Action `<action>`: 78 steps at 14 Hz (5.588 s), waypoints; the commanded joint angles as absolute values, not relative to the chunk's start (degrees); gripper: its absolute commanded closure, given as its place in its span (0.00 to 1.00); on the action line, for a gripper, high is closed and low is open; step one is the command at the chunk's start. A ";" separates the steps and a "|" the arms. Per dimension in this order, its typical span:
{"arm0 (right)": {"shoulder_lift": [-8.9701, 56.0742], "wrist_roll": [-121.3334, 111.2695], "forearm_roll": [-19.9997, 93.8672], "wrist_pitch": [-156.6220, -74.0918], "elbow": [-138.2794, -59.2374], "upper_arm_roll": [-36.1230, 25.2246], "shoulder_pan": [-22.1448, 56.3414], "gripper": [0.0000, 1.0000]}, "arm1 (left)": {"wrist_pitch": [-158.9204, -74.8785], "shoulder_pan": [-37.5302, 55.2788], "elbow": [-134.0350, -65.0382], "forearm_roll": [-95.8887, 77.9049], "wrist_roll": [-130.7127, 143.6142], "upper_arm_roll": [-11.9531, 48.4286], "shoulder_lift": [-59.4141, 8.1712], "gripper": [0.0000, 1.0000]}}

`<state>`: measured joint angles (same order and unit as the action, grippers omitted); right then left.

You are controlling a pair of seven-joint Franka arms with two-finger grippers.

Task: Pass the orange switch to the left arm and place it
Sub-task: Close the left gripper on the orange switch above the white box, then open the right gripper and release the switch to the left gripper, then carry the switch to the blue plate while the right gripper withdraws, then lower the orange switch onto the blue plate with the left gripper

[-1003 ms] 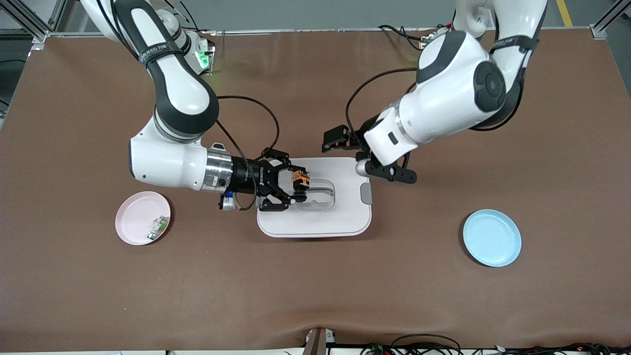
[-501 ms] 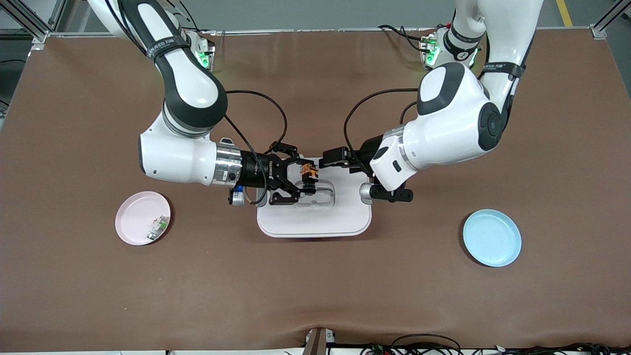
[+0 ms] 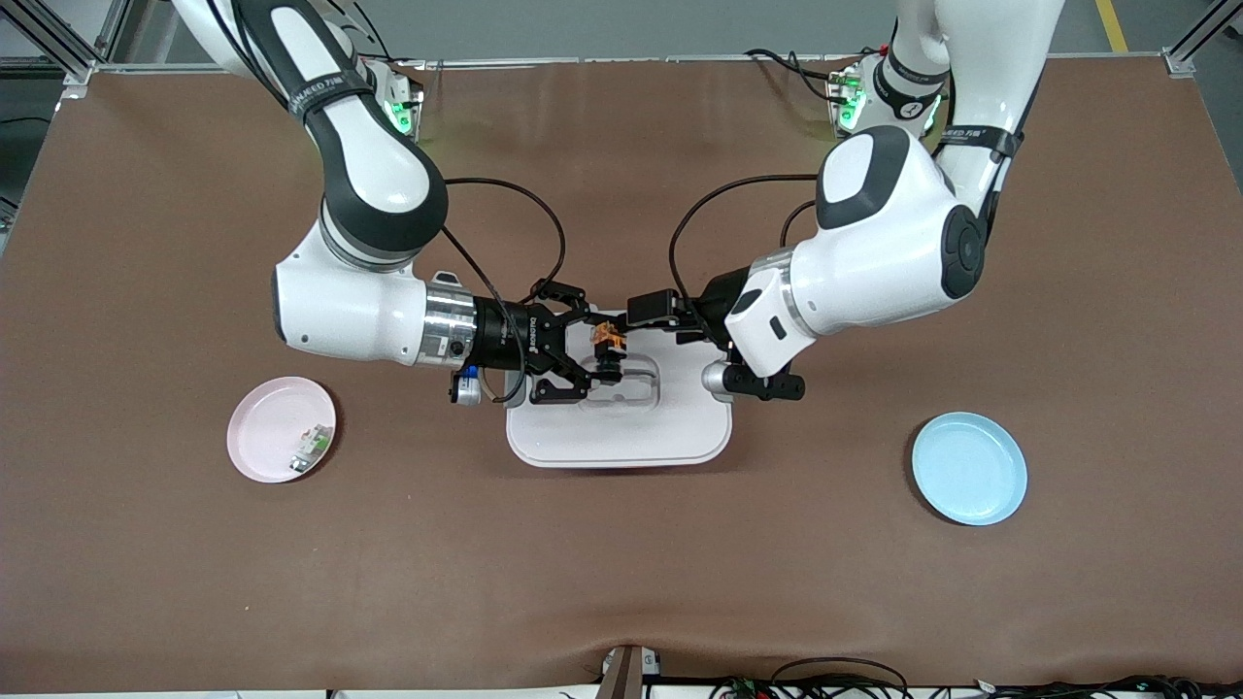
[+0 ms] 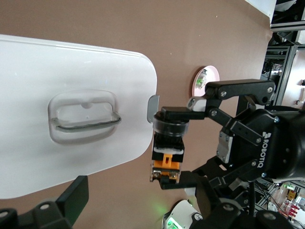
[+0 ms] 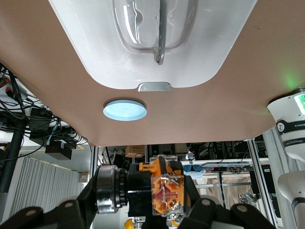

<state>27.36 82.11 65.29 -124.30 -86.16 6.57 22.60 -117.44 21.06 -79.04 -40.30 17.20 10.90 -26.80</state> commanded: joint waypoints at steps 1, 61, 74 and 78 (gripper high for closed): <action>26.63 82.97 66.53 -124.45 -86.31 6.06 23.12 1.00 | -121.01 22.41 -78.22 -42.36 15.91 10.81 -27.69 0.00; -5.35 16.37 13.82 -105.73 -117.85 5.36 3.53 0.00 | -100.89 -6.23 -83.23 -3.87 -15.45 10.02 -30.67 1.00; -9.67 3.08 3.44 -90.73 -105.14 5.36 -9.31 0.00 | -112.05 -13.27 -85.17 1.50 -48.64 10.02 -36.91 1.00; -8.79 3.16 2.46 -87.71 -99.59 5.45 -12.47 0.00 | -119.68 -14.77 -85.34 0.97 -64.12 10.19 -40.34 1.00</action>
<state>-10.11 3.34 3.40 -88.98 -102.76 4.47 -9.79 -116.02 -13.95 -85.14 0.43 -57.09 9.50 -39.06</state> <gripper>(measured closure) 0.000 0.656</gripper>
